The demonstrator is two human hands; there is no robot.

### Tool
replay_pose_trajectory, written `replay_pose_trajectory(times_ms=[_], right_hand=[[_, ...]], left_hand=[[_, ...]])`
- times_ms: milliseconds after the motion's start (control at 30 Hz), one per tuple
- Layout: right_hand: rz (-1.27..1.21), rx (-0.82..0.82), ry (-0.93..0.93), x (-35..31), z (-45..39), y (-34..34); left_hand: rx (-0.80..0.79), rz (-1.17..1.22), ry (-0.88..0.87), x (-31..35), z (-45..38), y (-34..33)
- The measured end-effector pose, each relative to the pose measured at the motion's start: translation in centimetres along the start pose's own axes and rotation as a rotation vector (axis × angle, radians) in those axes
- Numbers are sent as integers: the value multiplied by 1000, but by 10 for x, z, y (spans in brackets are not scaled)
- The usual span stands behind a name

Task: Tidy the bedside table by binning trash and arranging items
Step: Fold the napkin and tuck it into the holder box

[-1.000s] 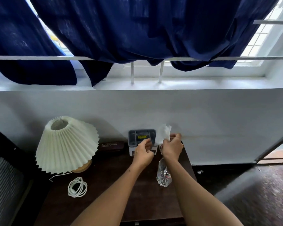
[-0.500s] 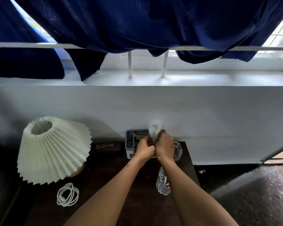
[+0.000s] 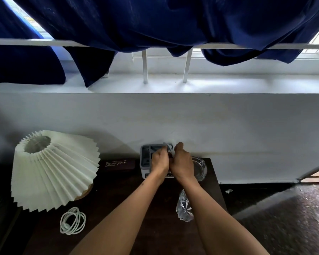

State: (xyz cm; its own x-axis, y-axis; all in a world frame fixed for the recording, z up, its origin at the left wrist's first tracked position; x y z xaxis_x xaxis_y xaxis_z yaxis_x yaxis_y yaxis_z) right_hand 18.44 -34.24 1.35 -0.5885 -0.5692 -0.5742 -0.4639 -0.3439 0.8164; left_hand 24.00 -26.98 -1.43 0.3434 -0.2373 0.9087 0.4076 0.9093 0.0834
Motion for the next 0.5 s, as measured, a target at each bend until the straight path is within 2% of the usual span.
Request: replay_pose_trajectory(times_ms=[100,167,500], right_hand=[[-103,-43,-55,0,-2,-3],[-51,-57,-54,1,-3,-6],[79,78,-127,5,-1,2]], left_hand=[[-29,10,6,2,-3,-3],[-38,31,5,5,-3,-3],[-33,-104,-7,5,5,0]])
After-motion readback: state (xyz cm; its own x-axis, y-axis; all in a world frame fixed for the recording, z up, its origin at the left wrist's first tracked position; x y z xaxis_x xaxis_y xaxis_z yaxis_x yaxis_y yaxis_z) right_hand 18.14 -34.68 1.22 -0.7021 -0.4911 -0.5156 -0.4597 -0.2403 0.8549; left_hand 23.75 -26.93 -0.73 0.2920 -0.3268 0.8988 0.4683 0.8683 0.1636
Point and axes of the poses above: each hand's wrist, its own z-axis away from the middle knuckle, its own y-axis out of the back of the hand, x = y × z, the point moved 6 cm from there along -z, towards the middle knuckle, and after that the axes turned 3 degrees about x, right-handed, at the moved point
